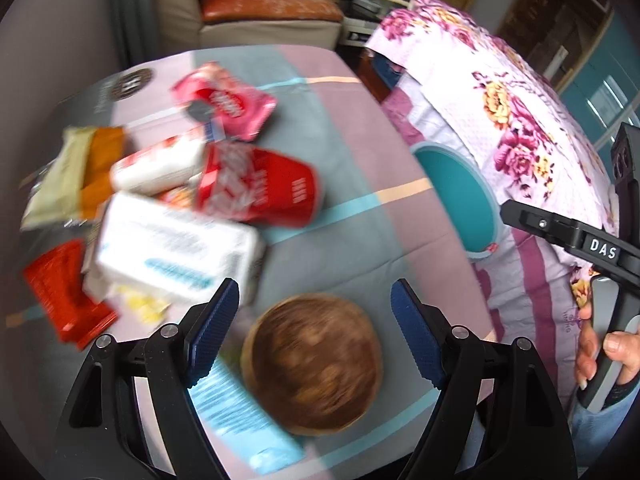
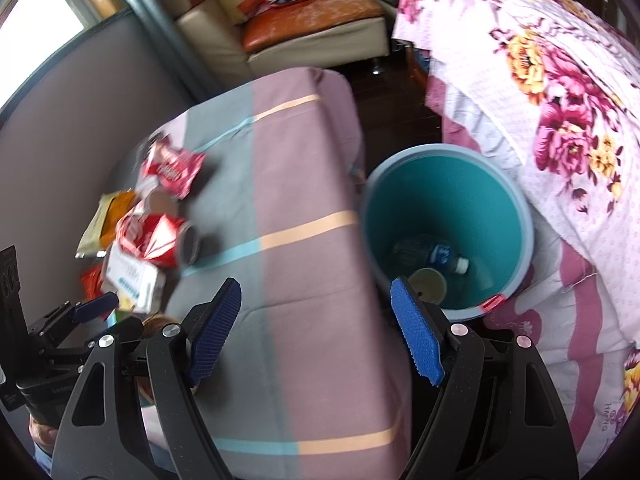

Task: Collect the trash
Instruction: 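Release the pink cup into the wastebasket with the right tool, return both tools to table, then grasp the light-blue carton with the left tool while the right tool grasps the woven bowl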

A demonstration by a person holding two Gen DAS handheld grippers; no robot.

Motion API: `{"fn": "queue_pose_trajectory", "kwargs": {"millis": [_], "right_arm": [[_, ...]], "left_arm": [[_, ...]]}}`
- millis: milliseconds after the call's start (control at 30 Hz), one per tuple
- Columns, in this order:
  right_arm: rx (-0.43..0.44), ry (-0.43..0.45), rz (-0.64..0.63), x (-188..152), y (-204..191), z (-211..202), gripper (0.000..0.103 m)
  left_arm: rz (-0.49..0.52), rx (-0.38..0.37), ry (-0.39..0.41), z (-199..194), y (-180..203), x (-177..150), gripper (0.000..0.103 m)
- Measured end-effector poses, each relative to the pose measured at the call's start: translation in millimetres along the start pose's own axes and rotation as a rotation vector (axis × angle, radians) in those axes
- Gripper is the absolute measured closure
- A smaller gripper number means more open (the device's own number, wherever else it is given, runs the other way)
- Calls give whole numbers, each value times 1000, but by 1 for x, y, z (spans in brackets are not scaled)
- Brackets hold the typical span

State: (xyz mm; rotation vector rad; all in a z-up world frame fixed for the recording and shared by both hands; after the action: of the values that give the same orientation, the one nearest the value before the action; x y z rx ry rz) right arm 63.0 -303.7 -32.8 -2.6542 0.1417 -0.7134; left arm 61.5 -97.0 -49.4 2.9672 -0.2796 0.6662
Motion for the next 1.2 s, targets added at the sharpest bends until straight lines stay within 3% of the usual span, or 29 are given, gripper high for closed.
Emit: {"fn": "queue_pose_trajectory", "kwargs": {"millis": [167,267,400,667,967,1200], "right_arm": [[29,-51,-31,-18,-30,7,29],[47,-83,-42,-27,-40,13,29],[59,-126,-53,-42,-53,24,29],[73,-184,-73,-60,-72,36,29],[132,-270,-42,-80,-84,64,30],[167,-314,-76,-88,-105,83,51]], "left_arm": [[-36,20,-24,-5,-34,-34,23],[-46,24,-61,0,-47,-58,12],[-45,23,-100,8,-53,-79,12],[-33,-9,-123,15,-54,-94,12],[-99,26,-130,16,-96,-105,10],[-159,24,-127,15,-118,-105,10]]}}
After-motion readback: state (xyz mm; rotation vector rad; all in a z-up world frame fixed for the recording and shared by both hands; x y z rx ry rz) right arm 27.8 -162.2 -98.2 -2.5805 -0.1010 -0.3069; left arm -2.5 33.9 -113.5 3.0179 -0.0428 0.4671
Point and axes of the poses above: each gripper's, at about its wrist camera, not at the fingertips, and z roughly the way its jaws point, y to its right, x to its top, the point moved 5 cm from there along z, roughly the way its jaws point, and after that the axes turned 9 degrees about x, right-handed, at the moved point
